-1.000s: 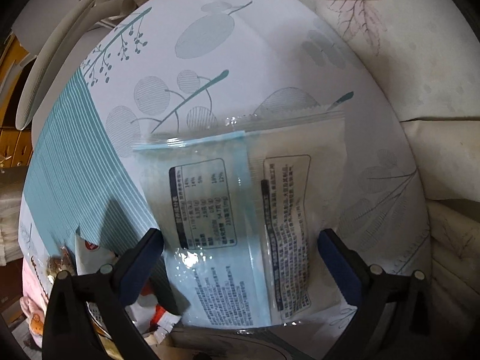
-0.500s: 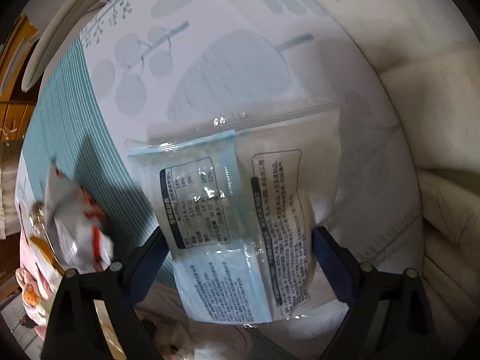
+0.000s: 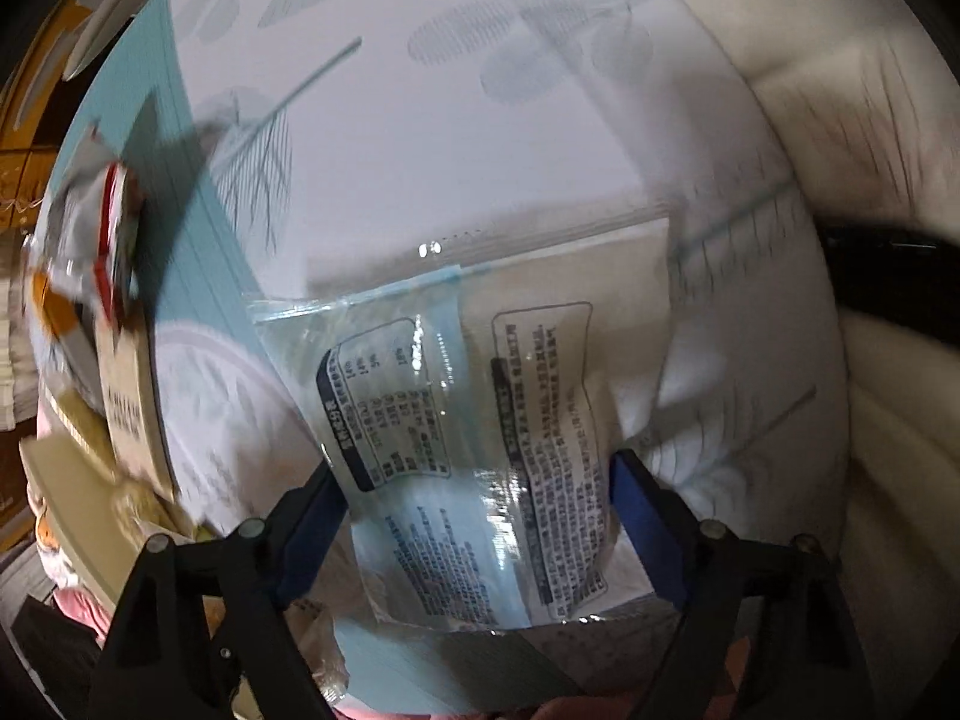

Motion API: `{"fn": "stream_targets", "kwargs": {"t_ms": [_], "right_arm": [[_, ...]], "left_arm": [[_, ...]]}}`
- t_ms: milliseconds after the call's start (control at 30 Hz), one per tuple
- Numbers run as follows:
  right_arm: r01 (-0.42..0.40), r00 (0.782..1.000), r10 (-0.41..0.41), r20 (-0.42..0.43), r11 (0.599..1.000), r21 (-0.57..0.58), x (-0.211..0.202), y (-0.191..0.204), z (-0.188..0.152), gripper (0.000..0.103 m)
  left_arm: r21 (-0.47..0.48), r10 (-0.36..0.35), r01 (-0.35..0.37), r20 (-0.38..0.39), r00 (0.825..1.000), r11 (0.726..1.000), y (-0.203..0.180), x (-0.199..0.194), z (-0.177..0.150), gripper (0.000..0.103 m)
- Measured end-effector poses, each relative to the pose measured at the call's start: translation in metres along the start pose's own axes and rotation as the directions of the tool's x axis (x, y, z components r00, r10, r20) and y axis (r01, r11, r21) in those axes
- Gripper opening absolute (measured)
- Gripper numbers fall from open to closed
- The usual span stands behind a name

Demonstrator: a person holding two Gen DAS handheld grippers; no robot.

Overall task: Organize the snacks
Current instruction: 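Carry both packets over the white tray and open both tools to release them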

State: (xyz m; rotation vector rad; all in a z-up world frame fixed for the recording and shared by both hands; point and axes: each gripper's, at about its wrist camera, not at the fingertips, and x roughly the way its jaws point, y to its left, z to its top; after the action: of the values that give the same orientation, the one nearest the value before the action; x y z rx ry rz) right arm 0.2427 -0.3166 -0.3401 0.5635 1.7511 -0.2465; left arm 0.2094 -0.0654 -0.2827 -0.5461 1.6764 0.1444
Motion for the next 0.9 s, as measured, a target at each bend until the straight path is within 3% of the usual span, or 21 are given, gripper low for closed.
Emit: {"fn": "stream_targets", "kwargs": {"t_ms": [167, 467, 633, 800, 900], "right_arm": [[-0.019, 1.0, 0.019, 0.024, 1.0, -0.022, 0.0, -0.028, -0.005, 0.08], [-0.045, 0.993, 0.055, 0.105, 0.995, -0.091, -0.006, -0.04, -0.048, 0.073], [-0.063, 0.985, 0.082, 0.154, 0.99, -0.124, -0.001, -0.052, -0.075, 0.071], [-0.073, 0.977, 0.095, 0.191, 0.991, -0.116, 0.001, -0.053, -0.099, 0.068], [-0.102, 0.971, 0.116, 0.21, 0.992, -0.076, -0.005, -0.039, -0.135, 0.065]], "left_arm": [[0.051, -0.011, 0.009, 0.032, 0.999, 0.999, 0.003, -0.017, -0.033, 0.064], [0.206, -0.05, 0.019, 0.145, 0.988, 0.978, -0.001, -0.075, -0.035, 0.064], [0.289, -0.092, 0.02, 0.235, 0.968, 0.957, 0.004, -0.102, -0.04, 0.065], [0.37, -0.181, 0.068, 0.279, 0.943, 0.926, 0.023, -0.124, -0.044, 0.065], [0.411, -0.235, 0.098, 0.298, 0.925, 0.906, 0.039, -0.138, -0.042, 0.065]]}}
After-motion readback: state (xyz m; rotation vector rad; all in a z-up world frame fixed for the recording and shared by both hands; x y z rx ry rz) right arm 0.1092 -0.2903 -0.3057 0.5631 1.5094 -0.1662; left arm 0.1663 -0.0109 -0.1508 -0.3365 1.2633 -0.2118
